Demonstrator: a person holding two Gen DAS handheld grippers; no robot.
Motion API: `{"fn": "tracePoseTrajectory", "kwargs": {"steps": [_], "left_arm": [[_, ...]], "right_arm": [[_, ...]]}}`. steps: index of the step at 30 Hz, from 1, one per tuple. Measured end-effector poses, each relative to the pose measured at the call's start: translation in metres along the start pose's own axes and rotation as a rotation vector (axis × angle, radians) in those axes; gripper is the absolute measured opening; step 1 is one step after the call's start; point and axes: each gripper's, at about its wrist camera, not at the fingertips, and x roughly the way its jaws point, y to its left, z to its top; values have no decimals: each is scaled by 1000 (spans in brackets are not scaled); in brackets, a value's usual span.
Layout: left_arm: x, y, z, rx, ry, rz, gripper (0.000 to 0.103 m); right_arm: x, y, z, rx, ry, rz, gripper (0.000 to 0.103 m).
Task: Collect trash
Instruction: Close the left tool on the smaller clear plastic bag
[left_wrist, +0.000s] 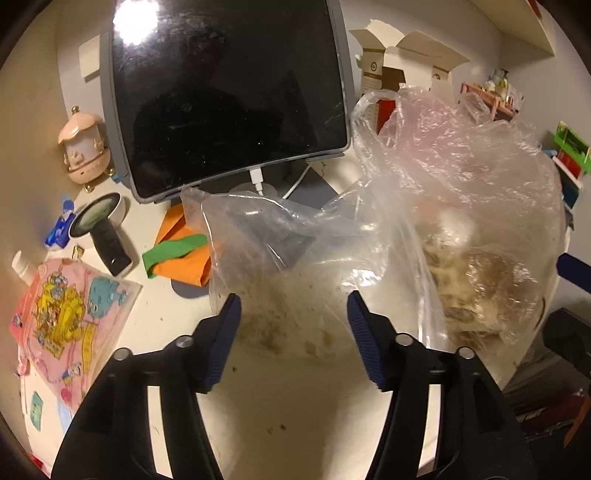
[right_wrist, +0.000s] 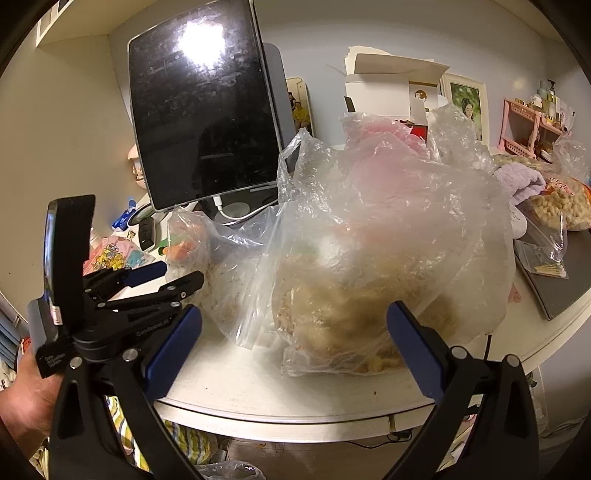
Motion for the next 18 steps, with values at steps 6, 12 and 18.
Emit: {"fn": "tracePoseTrajectory", "kwargs": {"steps": [6, 12, 18], "left_arm": [[14, 12, 6, -16, 3, 42, 67], [11, 26, 8, -45, -18, 76, 75], [14, 40, 13, -68, -23, 96, 80]], "right_arm": [[8, -2, 10, -7, -7, -8, 97], [19, 2, 20, -13, -9, -1, 97], [26, 10, 24, -23, -6, 12, 97]]}}
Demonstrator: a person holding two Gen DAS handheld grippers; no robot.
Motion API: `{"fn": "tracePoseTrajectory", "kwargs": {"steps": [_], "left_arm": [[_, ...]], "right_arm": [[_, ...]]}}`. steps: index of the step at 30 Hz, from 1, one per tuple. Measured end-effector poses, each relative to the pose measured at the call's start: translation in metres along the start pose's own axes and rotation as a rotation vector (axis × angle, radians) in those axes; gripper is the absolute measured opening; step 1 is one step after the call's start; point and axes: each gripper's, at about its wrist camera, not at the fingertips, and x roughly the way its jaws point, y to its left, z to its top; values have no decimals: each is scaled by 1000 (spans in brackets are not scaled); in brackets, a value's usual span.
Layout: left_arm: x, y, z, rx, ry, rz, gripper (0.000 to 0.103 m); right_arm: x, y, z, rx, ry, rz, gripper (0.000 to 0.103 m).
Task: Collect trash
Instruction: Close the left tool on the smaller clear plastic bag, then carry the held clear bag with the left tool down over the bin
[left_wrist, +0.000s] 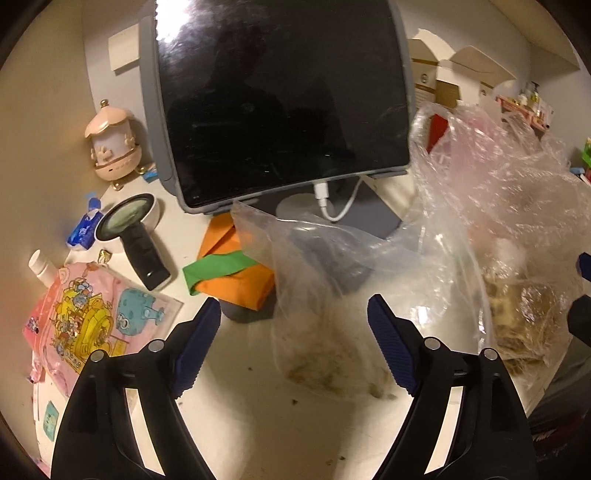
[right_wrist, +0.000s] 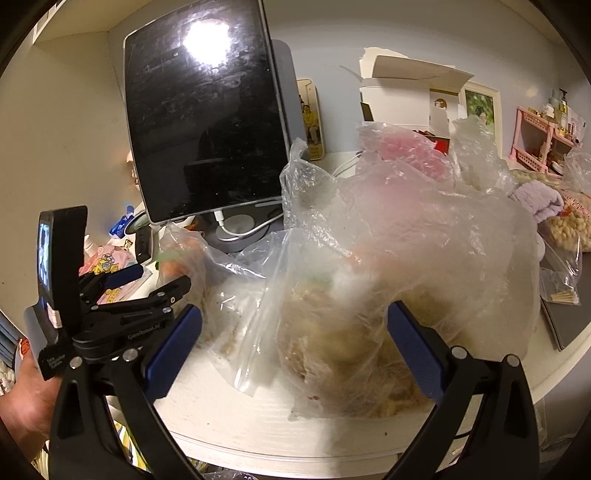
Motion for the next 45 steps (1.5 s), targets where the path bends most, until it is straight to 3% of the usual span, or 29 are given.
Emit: {"fn": "tracePoseTrajectory", "kwargs": {"steps": [13, 14, 17, 19, 24, 34, 45], "left_arm": [[34, 8, -2, -58, 60, -61, 83], [33, 9, -2, -58, 50, -65, 80], [34, 5, -1, -44, 52, -93, 46], [30, -2, 0, -14, 44, -88, 39], [21, -12, 1, 15, 30, -100, 9], [-14, -1, -2, -13, -29, -109, 6], [-74, 10, -32, -22, -62, -102, 6]], "right_arm": [[8, 8, 3, -36, 0, -10, 97], [8, 8, 3, -39, -1, -11, 97], [6, 11, 2, -52, -8, -17, 97], [4, 13, 1, -58, -12, -17, 97], [-3, 18, -2, -69, -22, -20, 97], [-21, 33, -7, -83, -41, -11, 97], [-49, 66, -15, -105, -58, 21, 97]]}}
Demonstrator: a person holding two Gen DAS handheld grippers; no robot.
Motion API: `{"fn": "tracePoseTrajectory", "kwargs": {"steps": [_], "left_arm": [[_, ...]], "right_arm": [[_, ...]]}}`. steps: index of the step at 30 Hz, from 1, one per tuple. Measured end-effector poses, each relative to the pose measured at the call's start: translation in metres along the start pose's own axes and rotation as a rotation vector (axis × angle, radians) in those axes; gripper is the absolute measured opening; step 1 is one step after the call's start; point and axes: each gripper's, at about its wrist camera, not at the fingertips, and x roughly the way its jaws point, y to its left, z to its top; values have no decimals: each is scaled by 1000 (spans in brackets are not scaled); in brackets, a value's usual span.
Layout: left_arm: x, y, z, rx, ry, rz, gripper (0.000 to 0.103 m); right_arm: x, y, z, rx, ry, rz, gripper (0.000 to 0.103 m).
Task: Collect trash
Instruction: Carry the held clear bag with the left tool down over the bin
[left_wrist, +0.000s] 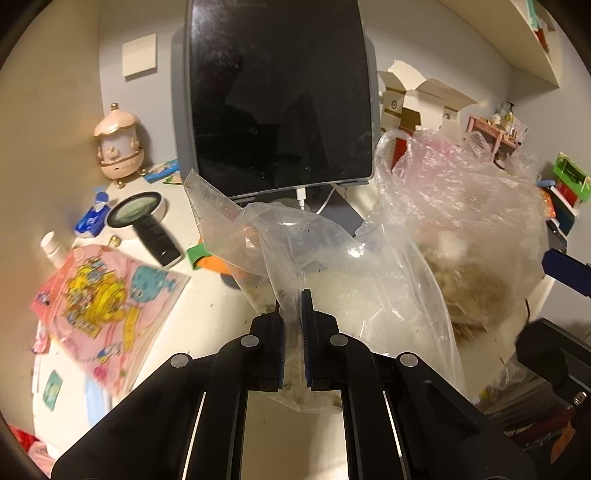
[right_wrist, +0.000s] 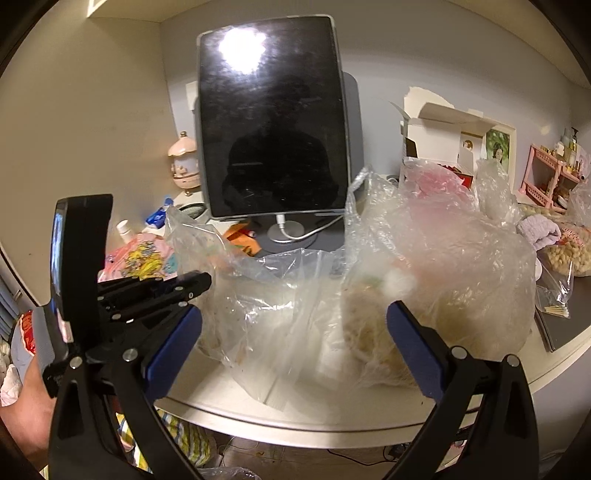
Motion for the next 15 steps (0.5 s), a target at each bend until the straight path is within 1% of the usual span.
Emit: {"fn": "tracePoseTrajectory", "kwargs": {"steps": [4, 8, 15], "left_arm": [[-27, -2, -11, 8, -16, 2, 6], [-51, -5, -27, 28, -23, 5, 6], [-93, 0, -74, 33, -2, 4, 6]], "right_arm": [[-13, 10, -7, 0, -3, 9, 97], [-30, 21, -22, -4, 0, 8, 97], [-57, 44, -55, -12, 28, 6, 97]]}}
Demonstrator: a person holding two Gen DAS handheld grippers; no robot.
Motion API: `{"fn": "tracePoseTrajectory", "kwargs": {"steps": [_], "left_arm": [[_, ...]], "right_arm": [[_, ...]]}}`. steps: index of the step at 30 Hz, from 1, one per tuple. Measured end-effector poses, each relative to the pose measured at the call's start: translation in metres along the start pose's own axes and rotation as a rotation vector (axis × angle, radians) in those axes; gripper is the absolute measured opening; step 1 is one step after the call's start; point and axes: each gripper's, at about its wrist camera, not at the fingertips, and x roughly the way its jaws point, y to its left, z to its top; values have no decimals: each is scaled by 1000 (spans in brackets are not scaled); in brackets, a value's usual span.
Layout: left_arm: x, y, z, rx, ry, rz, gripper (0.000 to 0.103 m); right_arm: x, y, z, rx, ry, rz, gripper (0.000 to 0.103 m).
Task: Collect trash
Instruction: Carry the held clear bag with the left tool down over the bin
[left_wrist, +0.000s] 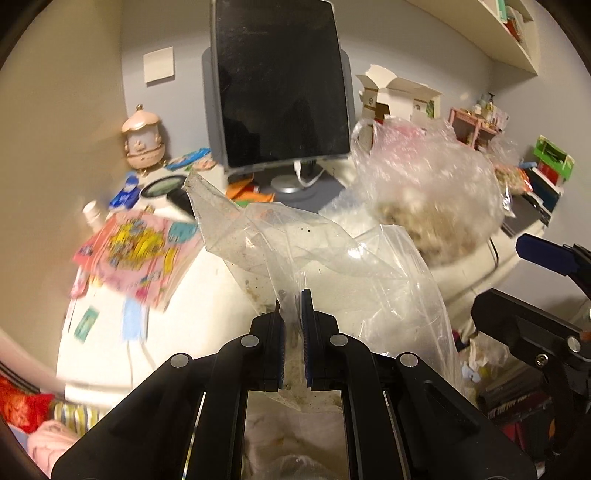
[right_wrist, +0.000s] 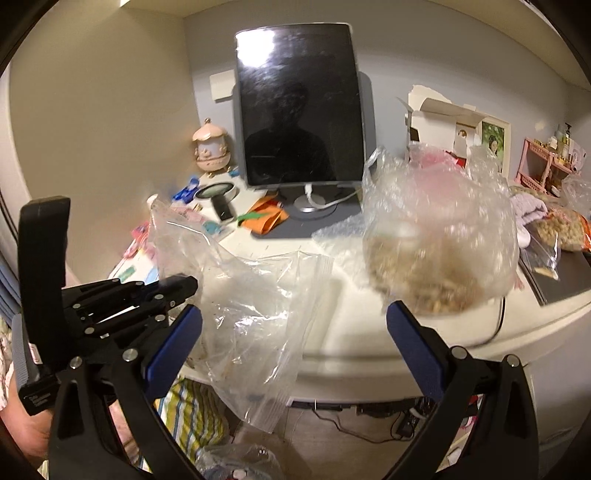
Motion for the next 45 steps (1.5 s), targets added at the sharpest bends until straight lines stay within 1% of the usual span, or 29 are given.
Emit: {"fn": "tracePoseTrajectory", "kwargs": {"steps": [8, 14, 20, 23, 27, 33, 38, 45], "left_arm": [[-47, 4, -67, 9, 29, 10, 6], [-74, 11, -128, -7, 81, 18, 6], [-88, 14, -196, -22, 164, 21, 6], [-89, 13, -235, -23, 222, 22, 6], [-83, 14, -278, -29, 286, 18, 6], [-63, 12, -341, -27, 380, 12, 7], [-36, 12, -391, -19, 456, 17, 7], [11, 11, -453, -46, 542, 15, 7]], "right_arm": [[-30, 44, -52, -56, 46, 11, 97], [-44, 71, -98, -96, 95, 19, 97], [-50, 90, -148, -111, 164, 25, 97], [-49, 94, -174, -108, 200, 25, 97], [-43, 98, -214, -85, 242, 23, 97], [-24, 106, -266, -65, 277, 16, 97], [-3, 107, -302, -59, 304, 7, 97], [36, 95, -362, -64, 358, -15, 97]]}}
